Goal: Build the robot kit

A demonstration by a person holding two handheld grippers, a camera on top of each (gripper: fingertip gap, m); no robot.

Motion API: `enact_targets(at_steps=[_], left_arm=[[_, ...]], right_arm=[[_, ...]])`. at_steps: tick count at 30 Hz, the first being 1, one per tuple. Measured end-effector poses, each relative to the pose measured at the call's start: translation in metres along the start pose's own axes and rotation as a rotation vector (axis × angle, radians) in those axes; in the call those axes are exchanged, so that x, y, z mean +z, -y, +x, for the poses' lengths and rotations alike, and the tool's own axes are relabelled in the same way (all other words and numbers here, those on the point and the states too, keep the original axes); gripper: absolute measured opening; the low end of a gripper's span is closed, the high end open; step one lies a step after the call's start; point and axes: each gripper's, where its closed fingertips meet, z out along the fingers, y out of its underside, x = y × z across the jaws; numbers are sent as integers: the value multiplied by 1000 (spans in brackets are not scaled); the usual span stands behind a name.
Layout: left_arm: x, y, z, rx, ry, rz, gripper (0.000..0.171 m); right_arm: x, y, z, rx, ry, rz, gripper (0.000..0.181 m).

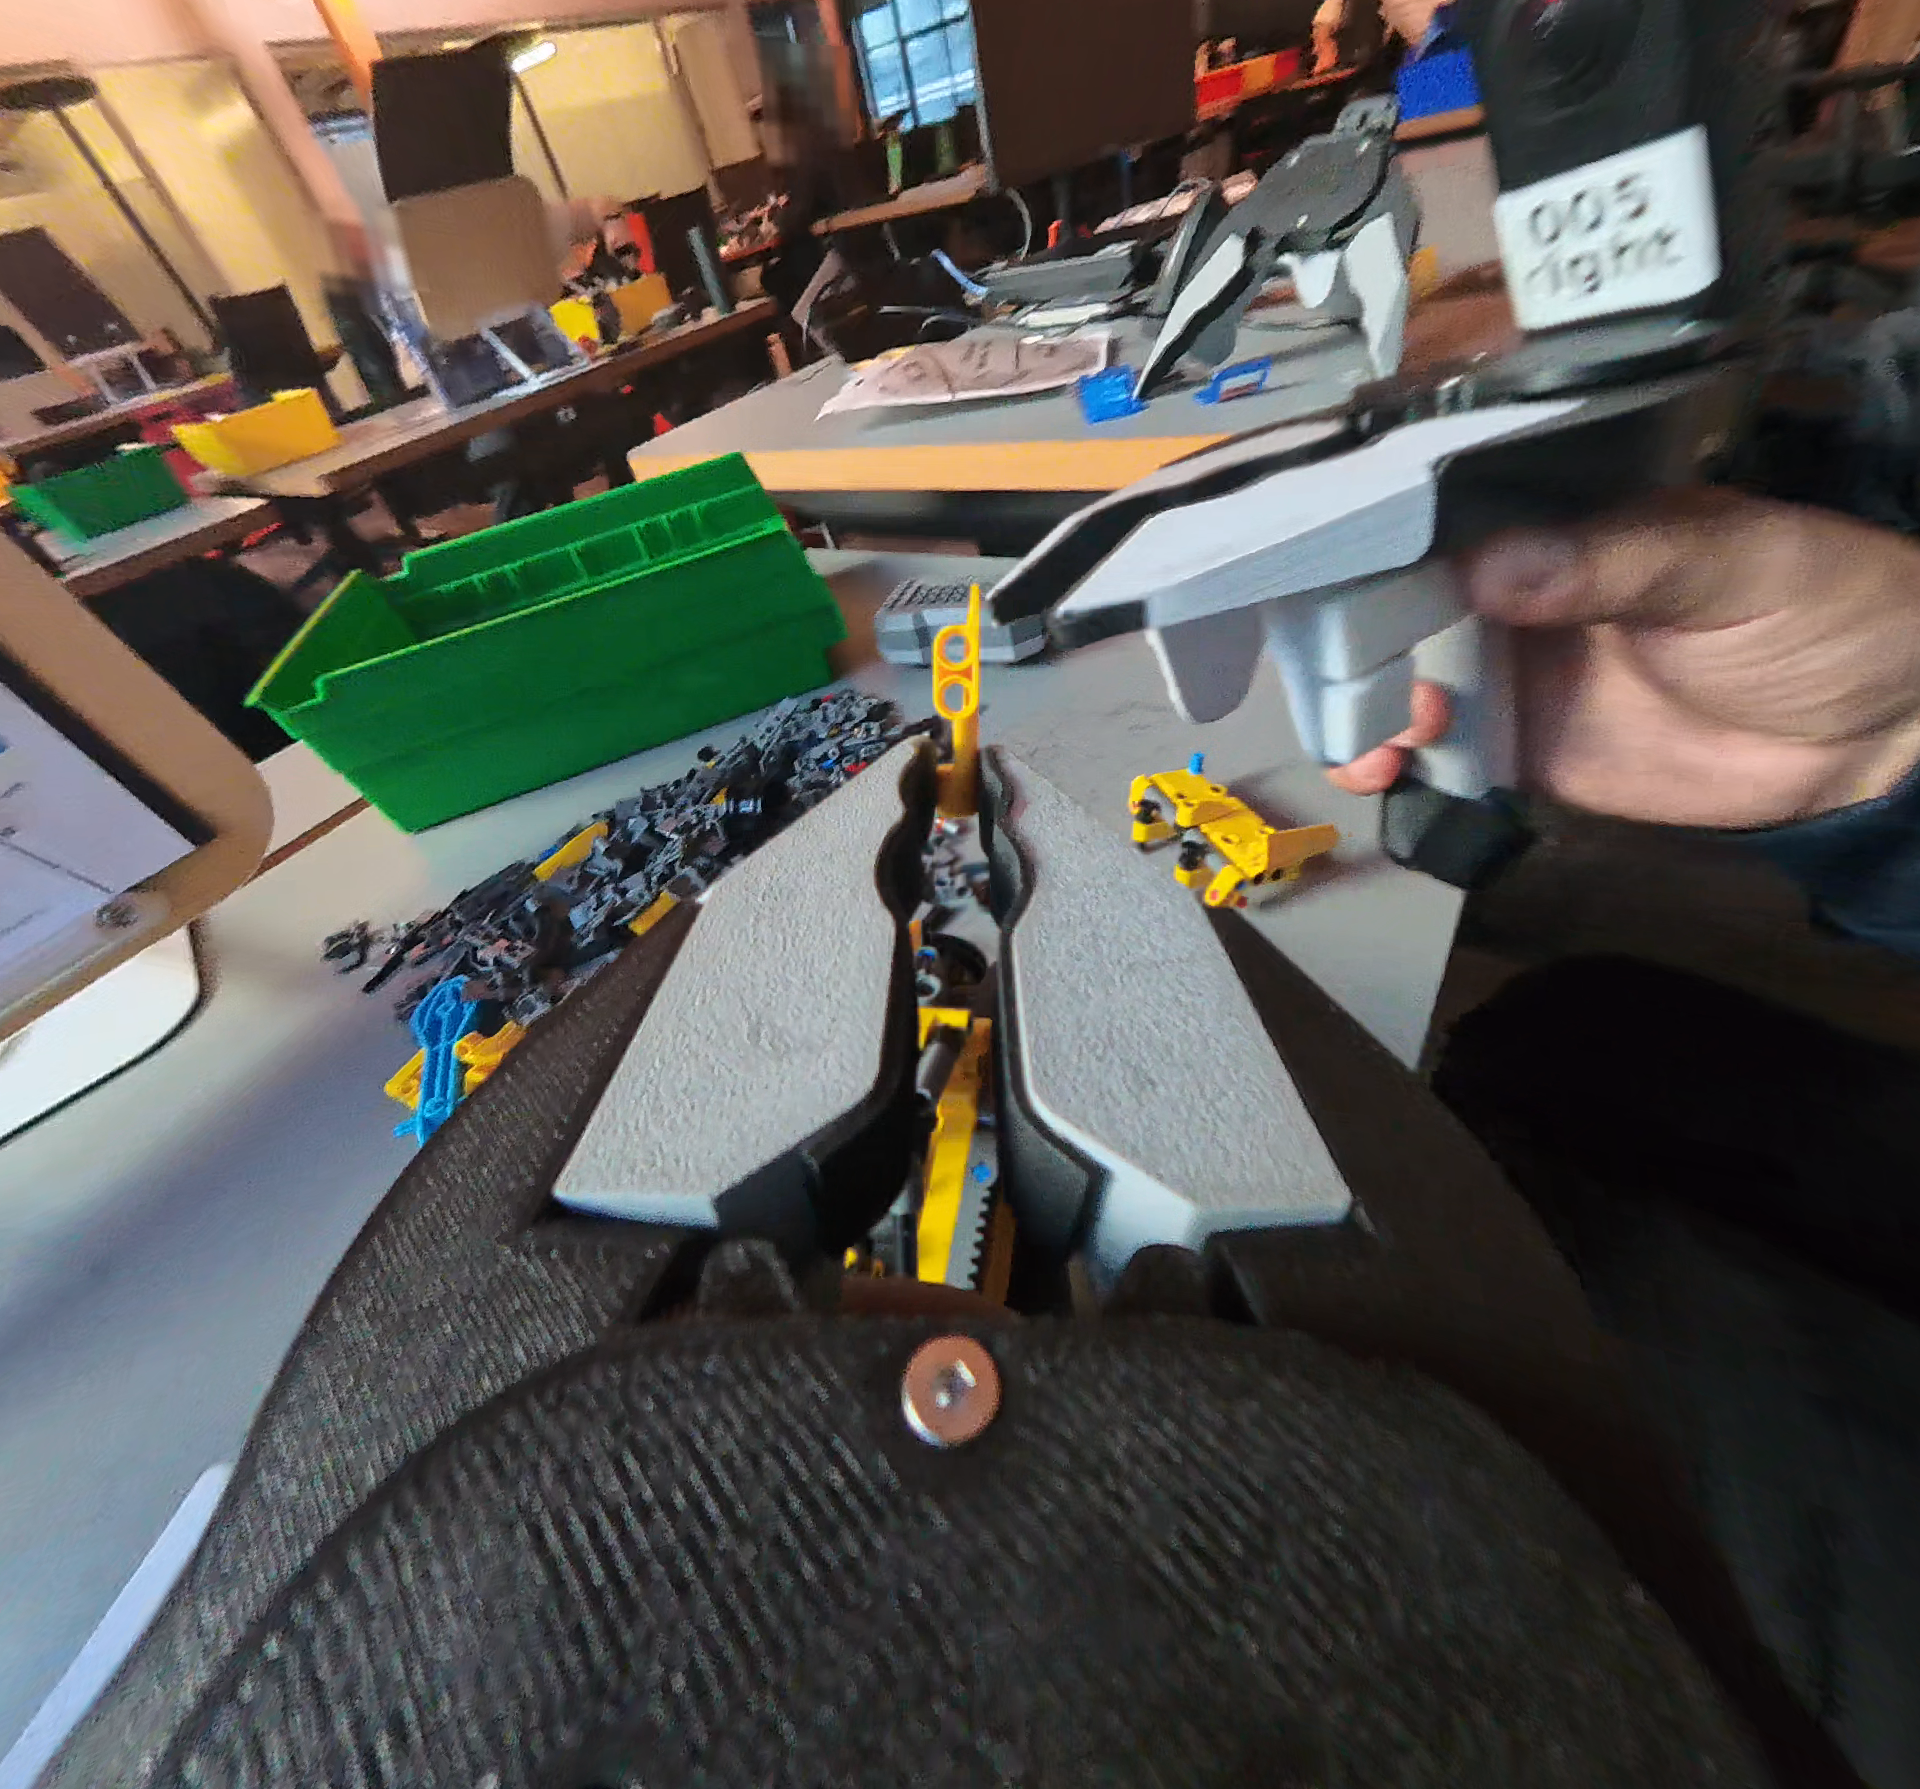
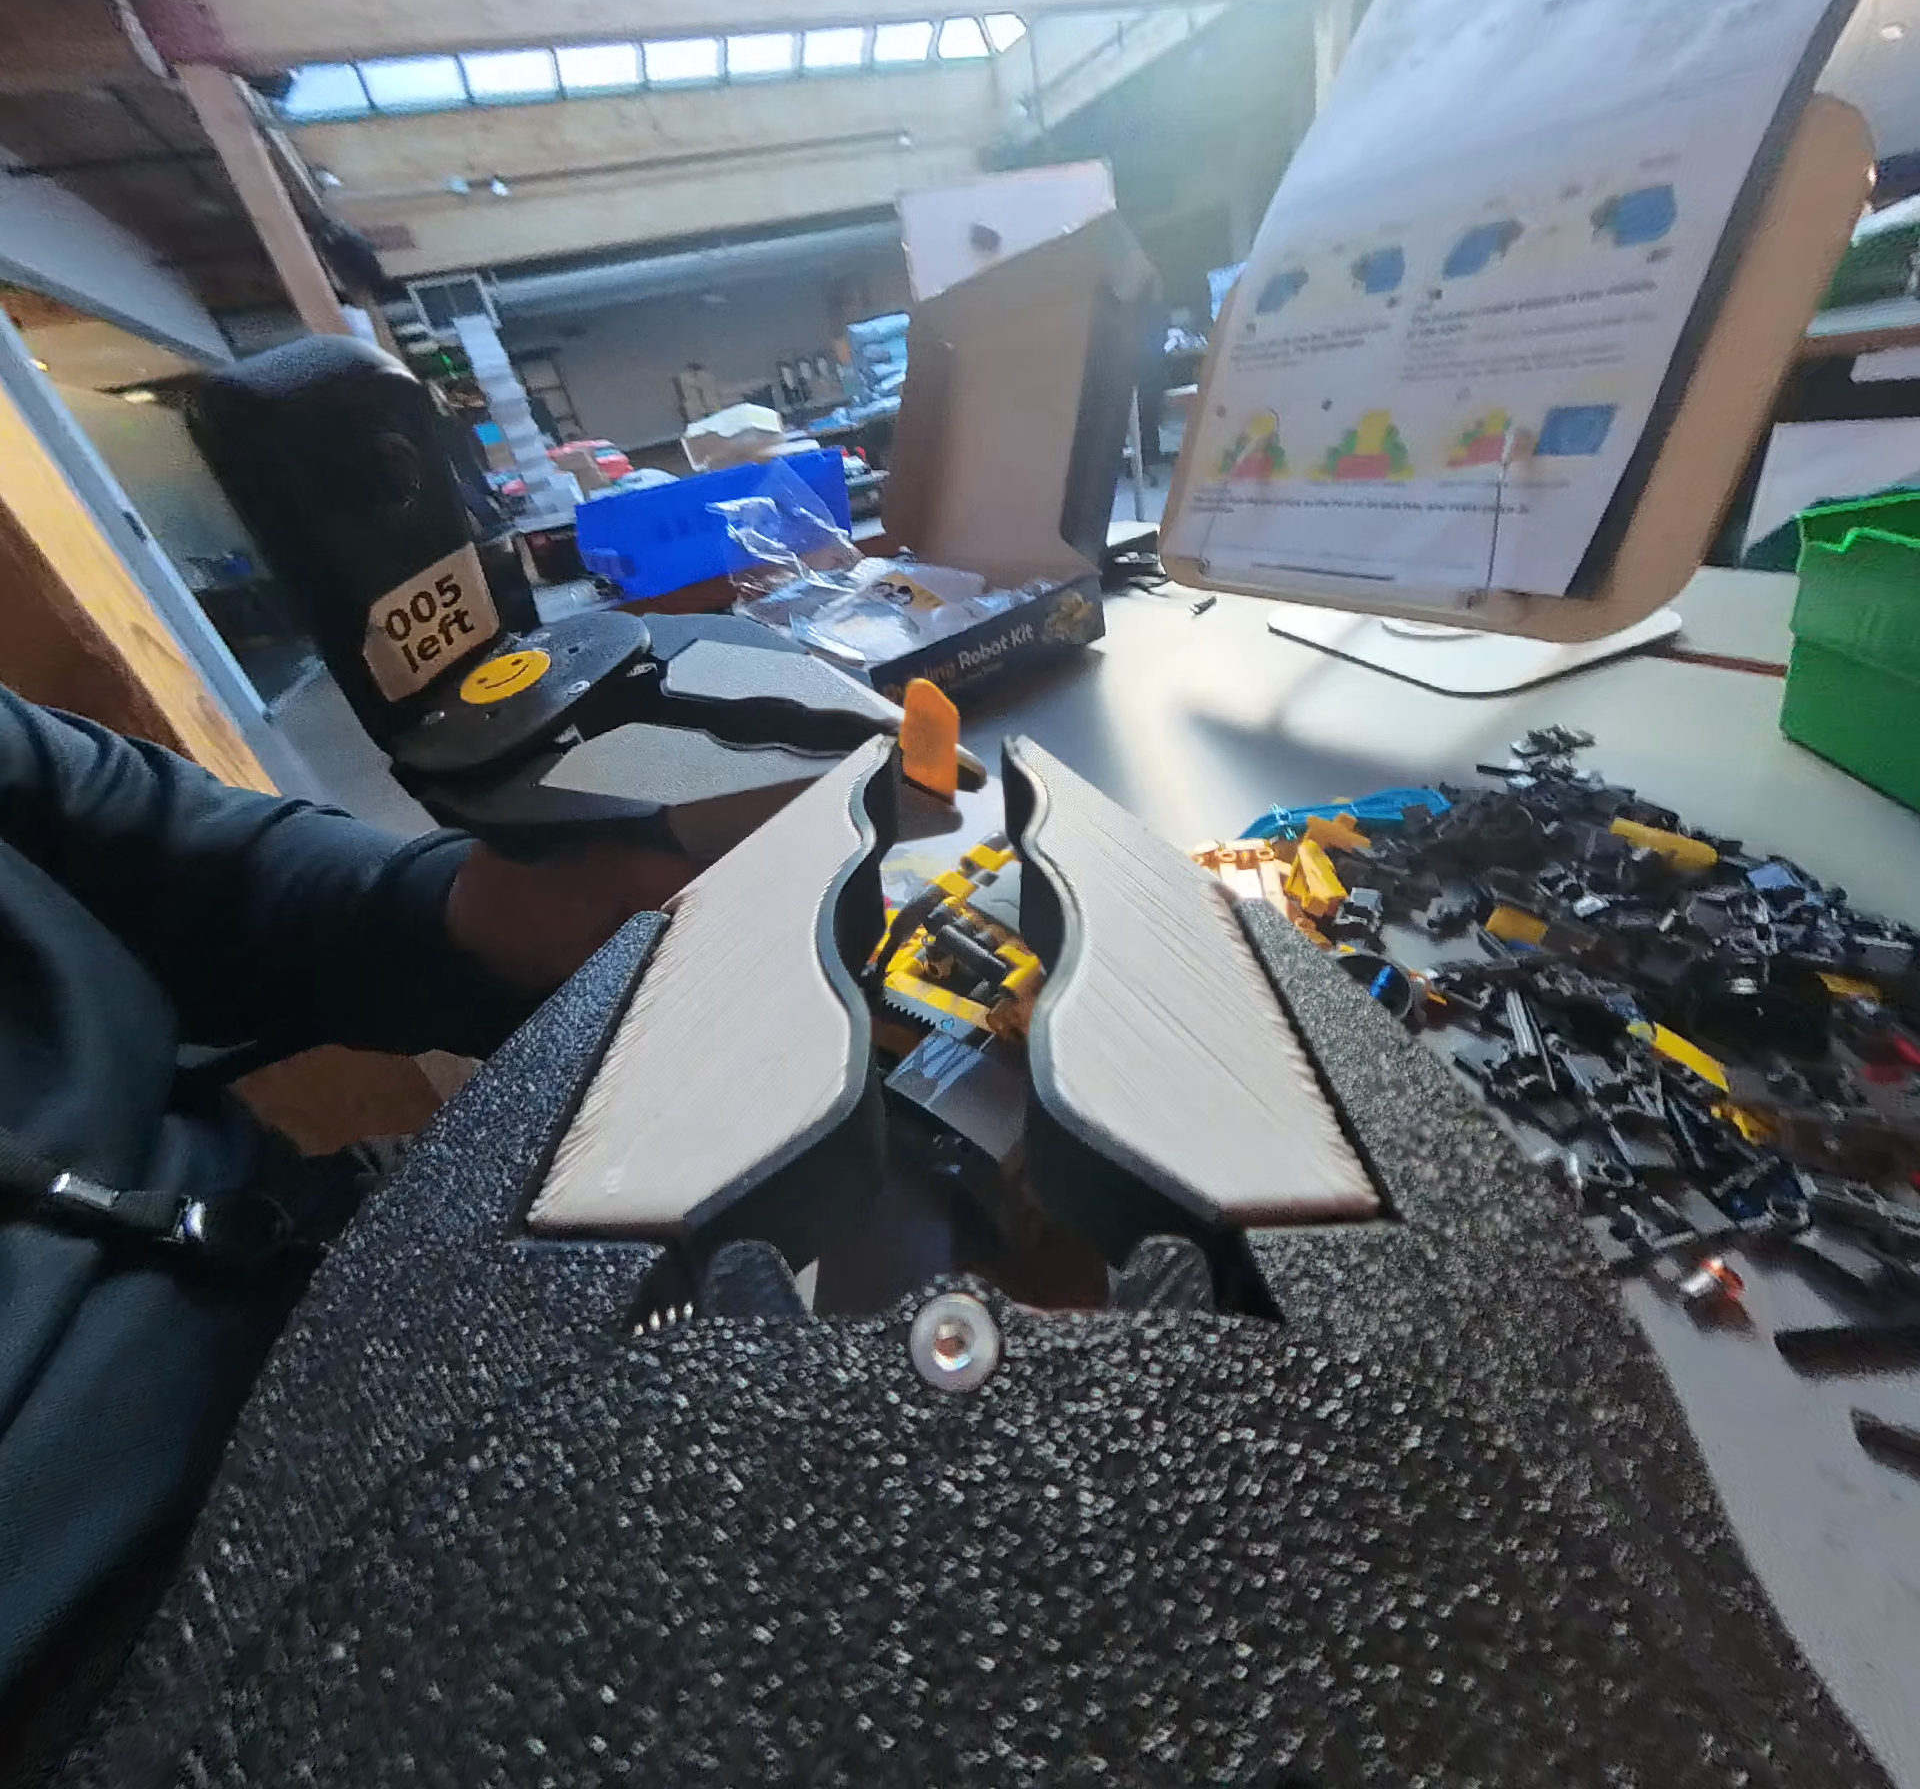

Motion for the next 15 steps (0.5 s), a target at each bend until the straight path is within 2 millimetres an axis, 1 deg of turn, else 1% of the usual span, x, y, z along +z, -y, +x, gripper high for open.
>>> enact_targets(at_steps=[3,6,8,11,15], left_arm=[[10,-1,5,18,-1,-29,5],[19,4,13,19,-40,-66,5],[21,9,16,8,-43,-59,5],[25,7,23,-24,-63,-57,5],[28,0,33,-25,-86,-73,5]], right_arm=[[-6,3,6,10,-77,-63,19],[-26,22,13,48,-142,-83,20],[-37,29,12,98,-159,-88,26],[-44,26,10,108,-173,-123,26],[-42,15,8,108,-157,-169,25]])
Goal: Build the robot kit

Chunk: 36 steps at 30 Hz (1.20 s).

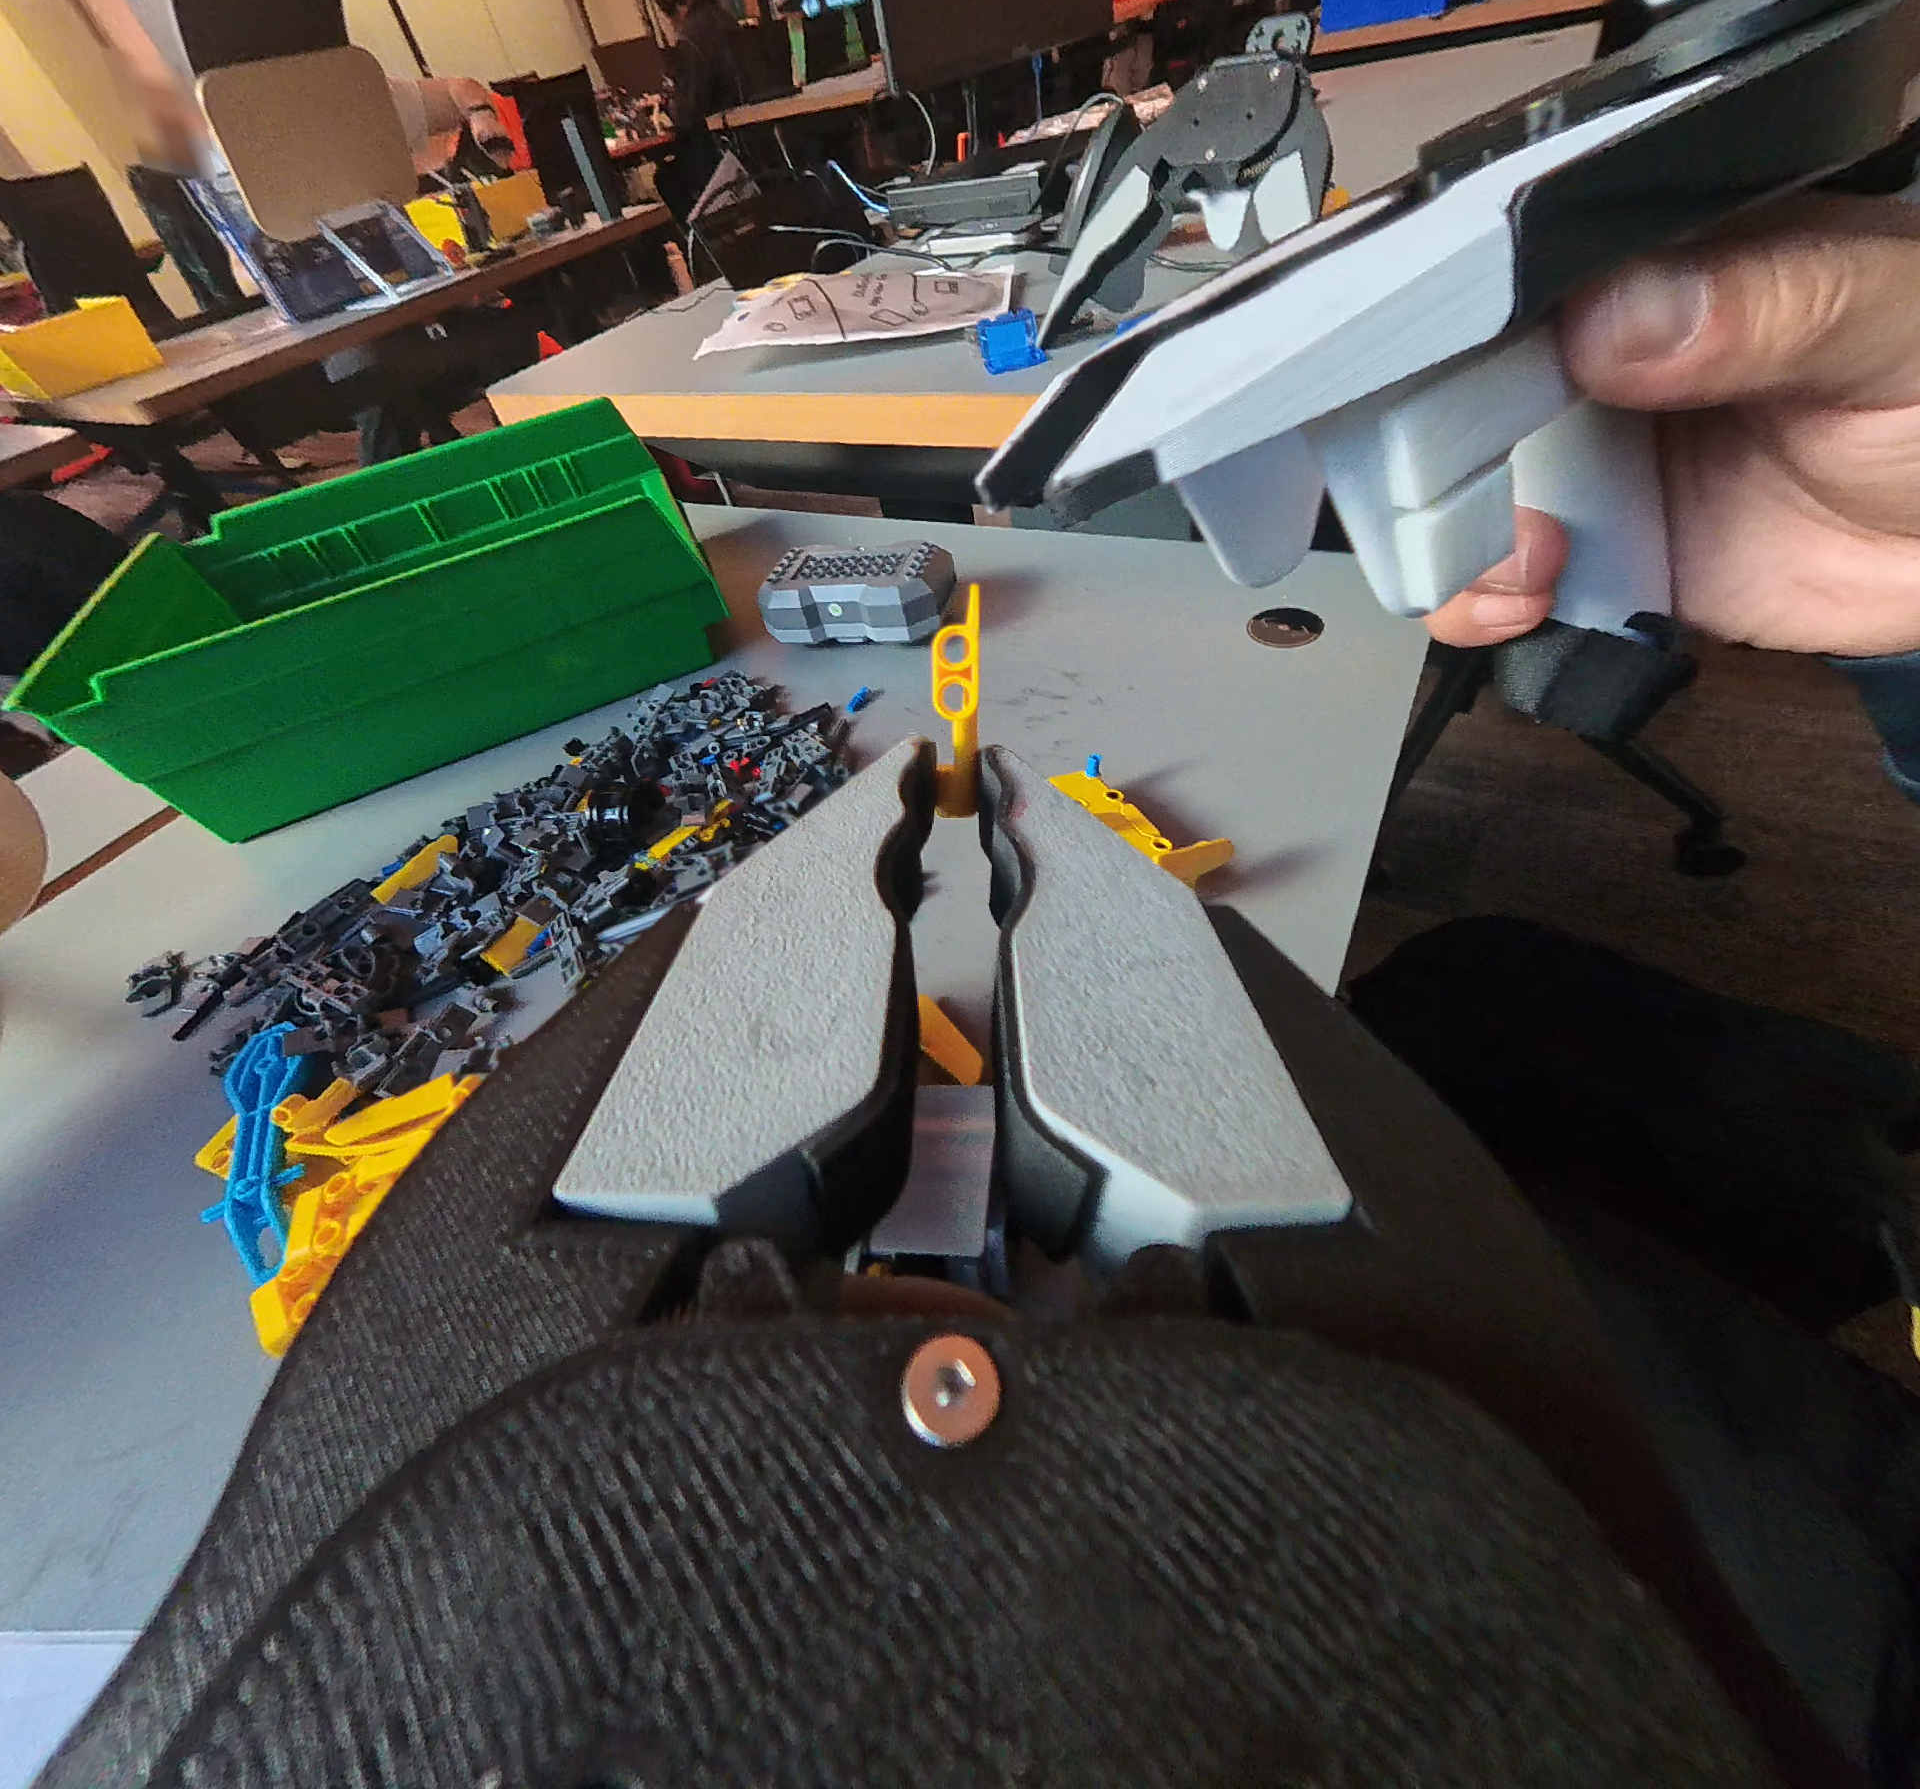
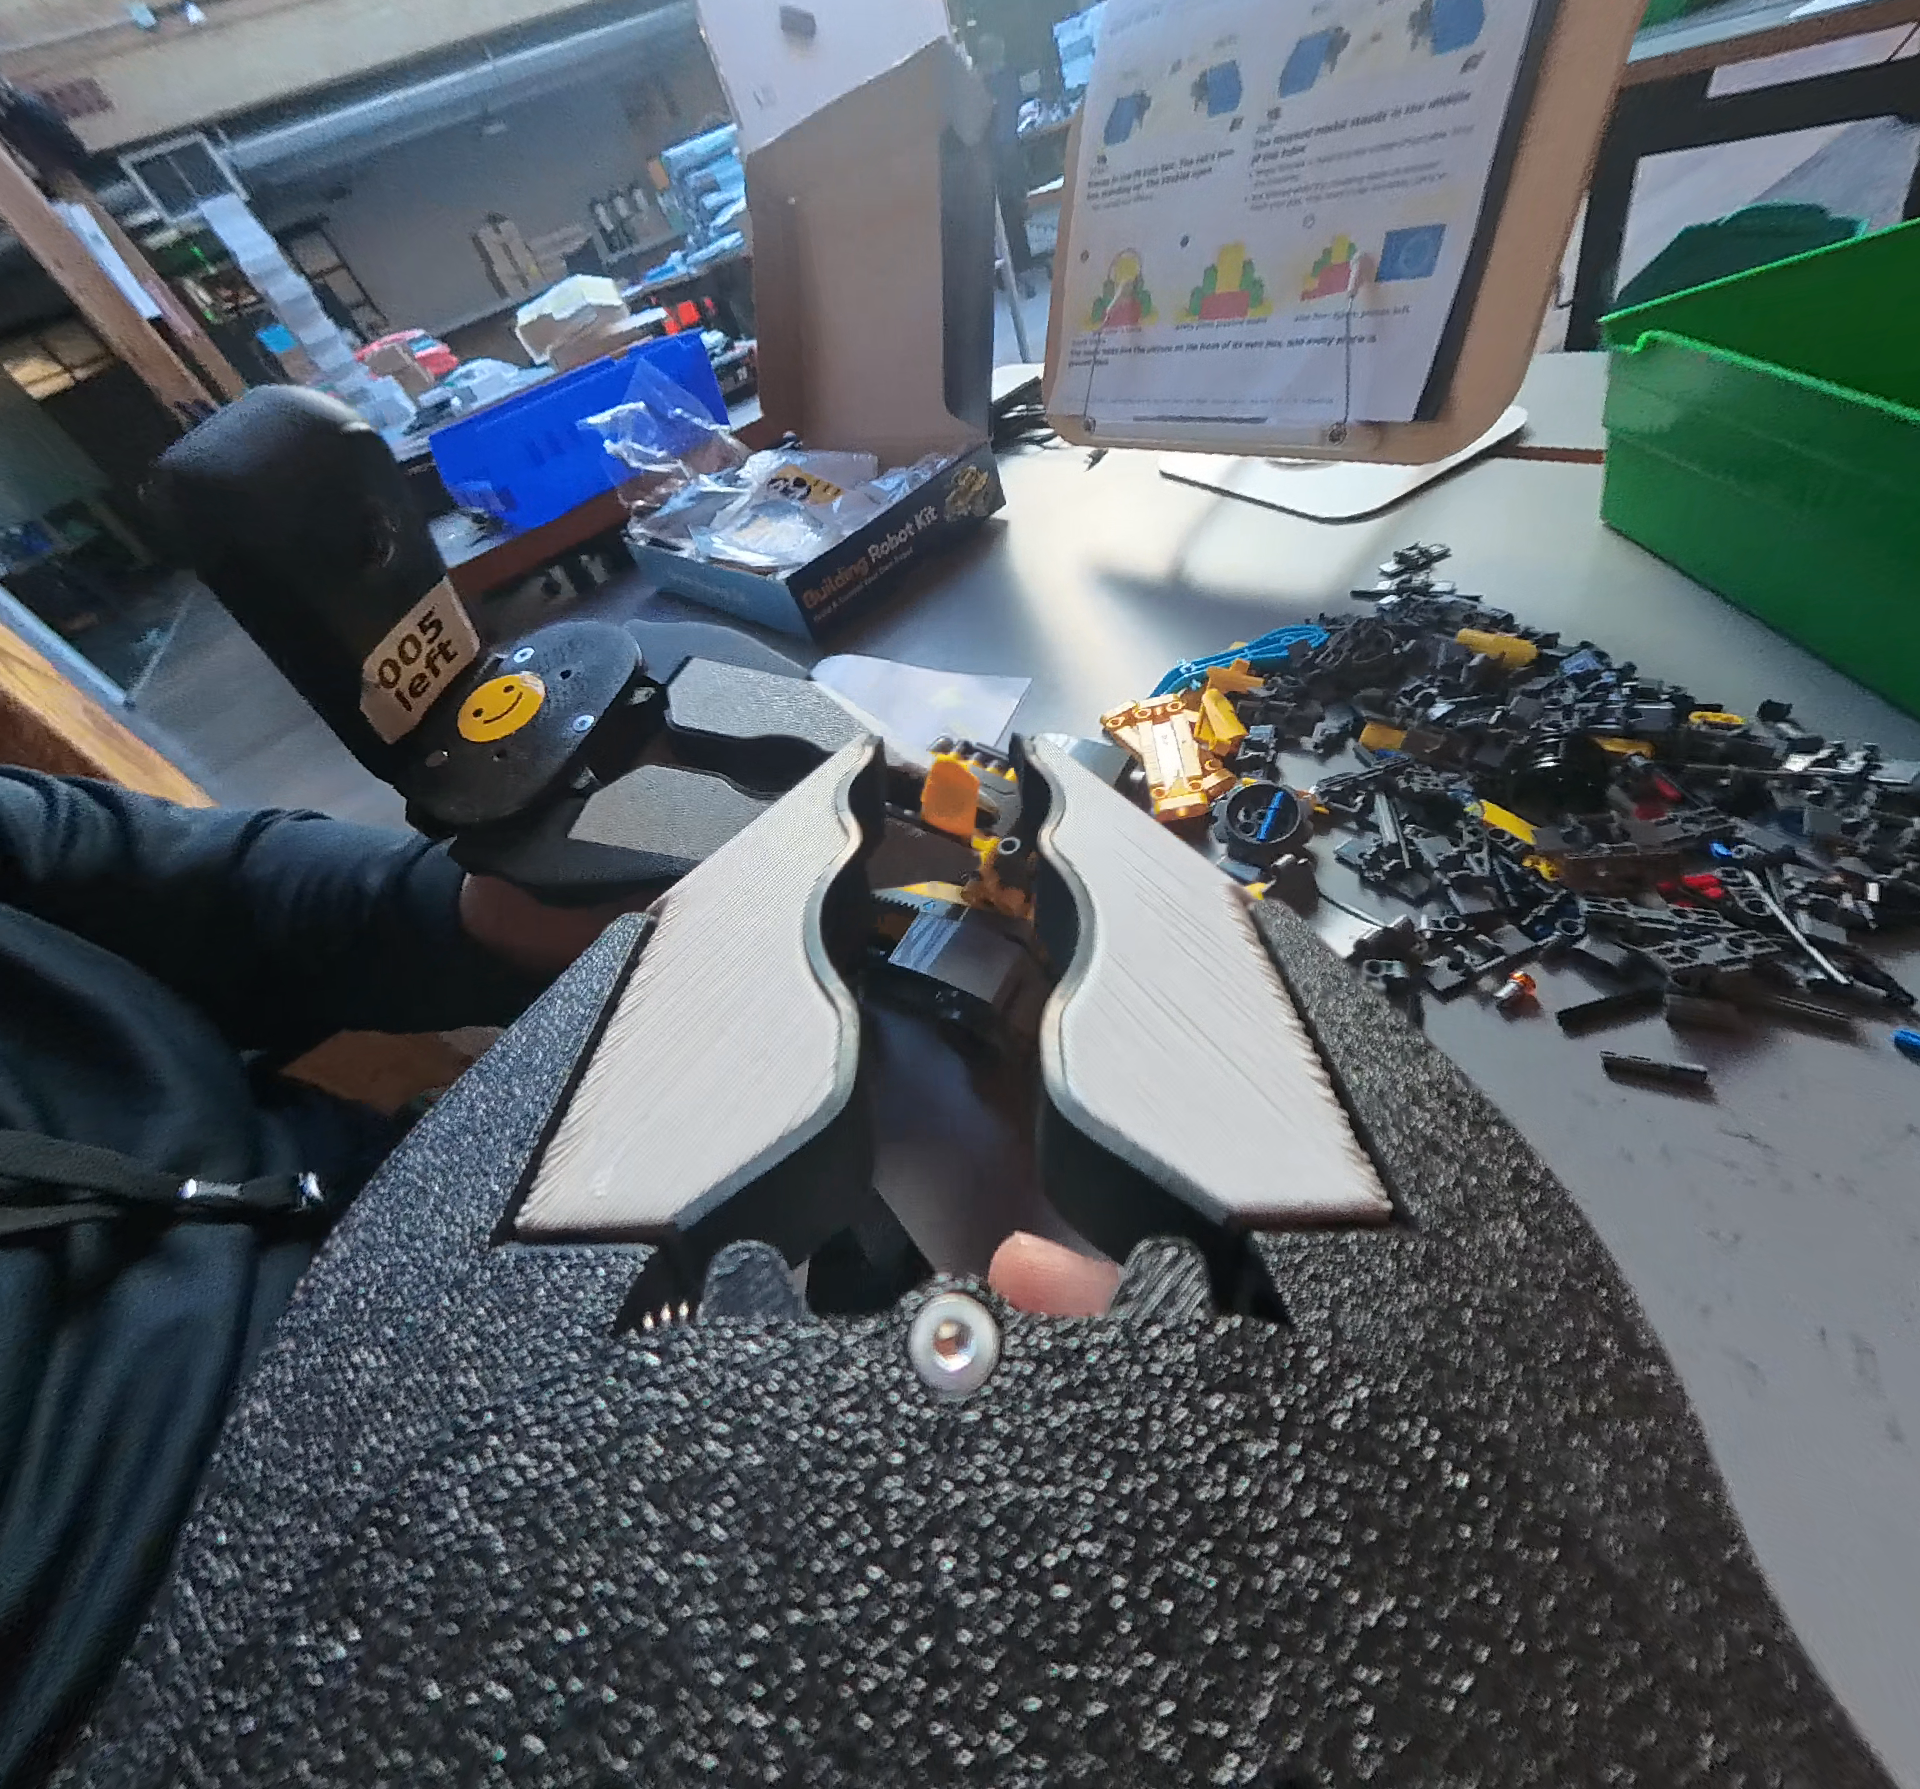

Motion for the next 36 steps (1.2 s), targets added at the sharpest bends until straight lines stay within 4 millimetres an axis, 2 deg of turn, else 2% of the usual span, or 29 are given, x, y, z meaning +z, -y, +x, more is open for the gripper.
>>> enact_targets(at_steps=[8,10,13,19,22,25,33,36], left_arm=[[0,-11,0,175,-33,-93,5],[0,-9,-2,114,-40,-100,5],[2,-7,0,-9,-63,-86,5],[2,-4,1,79,46,-44,5],[3,-4,0,83,80,-48,6],[2,-2,0,89,87,-42,7],[4,-5,-6,60,114,-75,6],[5,-6,-5,46,107,-71,6]], right_arm=[[-8,-12,13,-86,-61,-88,29],[-8,-18,12,-112,-61,-117,29],[1,-21,9,-53,-40,-113,30],[14,-28,13,58,-49,-106,27],[17,-27,5,76,0,-87,6],[19,-23,4,118,21,-55,6],[24,-26,7,193,29,-38,18],[23,-27,13,184,-1,-45,28]])
